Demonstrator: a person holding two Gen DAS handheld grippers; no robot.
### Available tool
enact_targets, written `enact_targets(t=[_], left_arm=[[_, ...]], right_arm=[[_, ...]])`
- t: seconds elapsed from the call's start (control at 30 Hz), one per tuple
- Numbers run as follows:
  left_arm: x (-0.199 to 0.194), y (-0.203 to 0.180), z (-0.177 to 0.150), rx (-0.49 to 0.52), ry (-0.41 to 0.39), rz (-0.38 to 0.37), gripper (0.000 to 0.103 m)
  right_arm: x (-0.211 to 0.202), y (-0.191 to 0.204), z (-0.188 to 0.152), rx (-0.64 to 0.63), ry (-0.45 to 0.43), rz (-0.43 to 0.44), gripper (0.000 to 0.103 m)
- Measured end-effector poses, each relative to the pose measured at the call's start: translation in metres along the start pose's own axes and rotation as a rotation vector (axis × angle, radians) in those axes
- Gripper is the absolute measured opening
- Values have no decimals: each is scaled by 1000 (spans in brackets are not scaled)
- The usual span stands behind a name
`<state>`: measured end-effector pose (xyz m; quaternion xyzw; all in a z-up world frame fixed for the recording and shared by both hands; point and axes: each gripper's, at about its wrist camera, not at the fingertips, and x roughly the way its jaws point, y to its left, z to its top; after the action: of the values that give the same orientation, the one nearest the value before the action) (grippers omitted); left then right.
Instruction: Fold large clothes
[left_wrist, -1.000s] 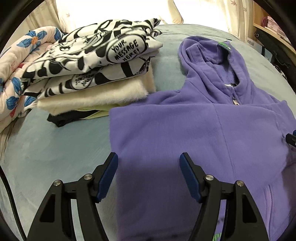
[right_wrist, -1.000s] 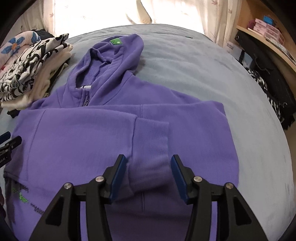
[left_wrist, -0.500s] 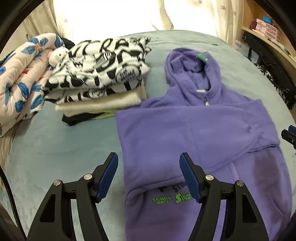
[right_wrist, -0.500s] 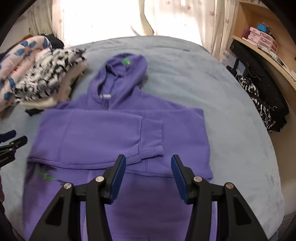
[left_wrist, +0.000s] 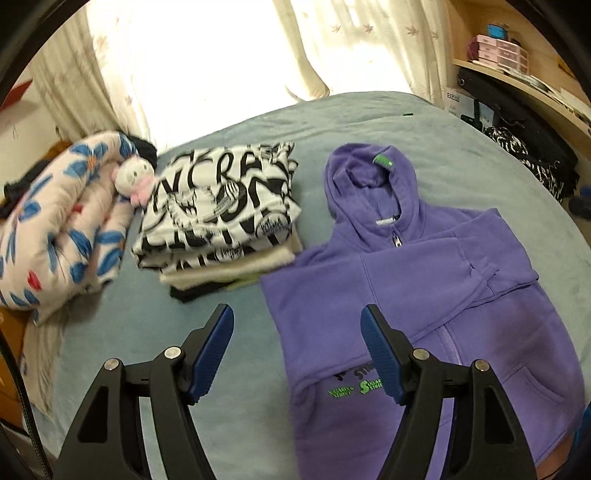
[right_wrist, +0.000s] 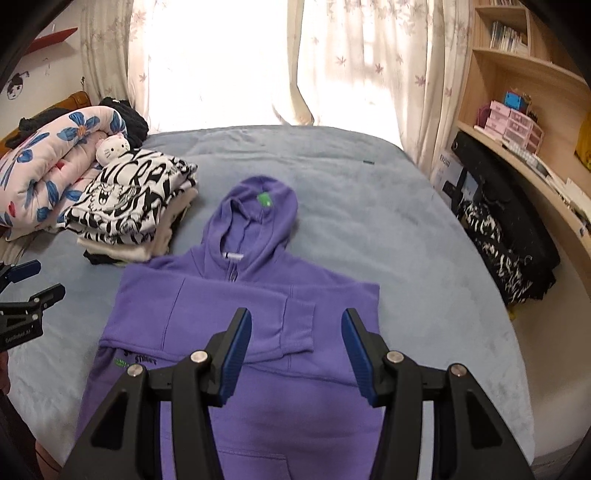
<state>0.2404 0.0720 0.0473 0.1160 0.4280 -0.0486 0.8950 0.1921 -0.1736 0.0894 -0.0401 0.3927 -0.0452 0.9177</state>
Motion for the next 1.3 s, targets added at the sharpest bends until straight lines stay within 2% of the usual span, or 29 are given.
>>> enact_targets(t=[0.2, 0.33, 0.43, 0.6, 0.67, 0.77, 0.83, 0.93, 1.03, 1.3], left_arm=[[3, -2, 41, 67, 0, 11, 71], [31, -5, 88, 71, 47, 12, 72], [67, -6, 123, 34, 93, -32, 72], [137, -18, 168, -5, 149, -103, 72], [170, -24, 180, -7, 157, -99, 71], [222, -34, 194, 0, 174, -54, 53], [264, -36, 200, -30, 216, -37, 33], [311, -34, 203, -91, 264, -33, 21], [349, -34, 204, -156, 282, -57, 20], [405, -60, 200, -120, 311, -79, 20]], right_arm=[[-6, -12, 51, -3, -30, 25, 51], [14, -19, 89, 7, -12, 41, 51], [48, -27, 116, 32, 32, 55, 51], [130, -40, 147, 80, 124, 83, 51], [160, -43, 152, 108, 147, 111, 51], [214, -50, 157, 179, 191, 165, 51], [246, -48, 158, 201, 216, 189, 51], [285, -39, 160, 203, 242, 188, 51], [316, -33, 164, 215, 246, 194, 51], [390, -33, 162, 226, 286, 168, 51]])
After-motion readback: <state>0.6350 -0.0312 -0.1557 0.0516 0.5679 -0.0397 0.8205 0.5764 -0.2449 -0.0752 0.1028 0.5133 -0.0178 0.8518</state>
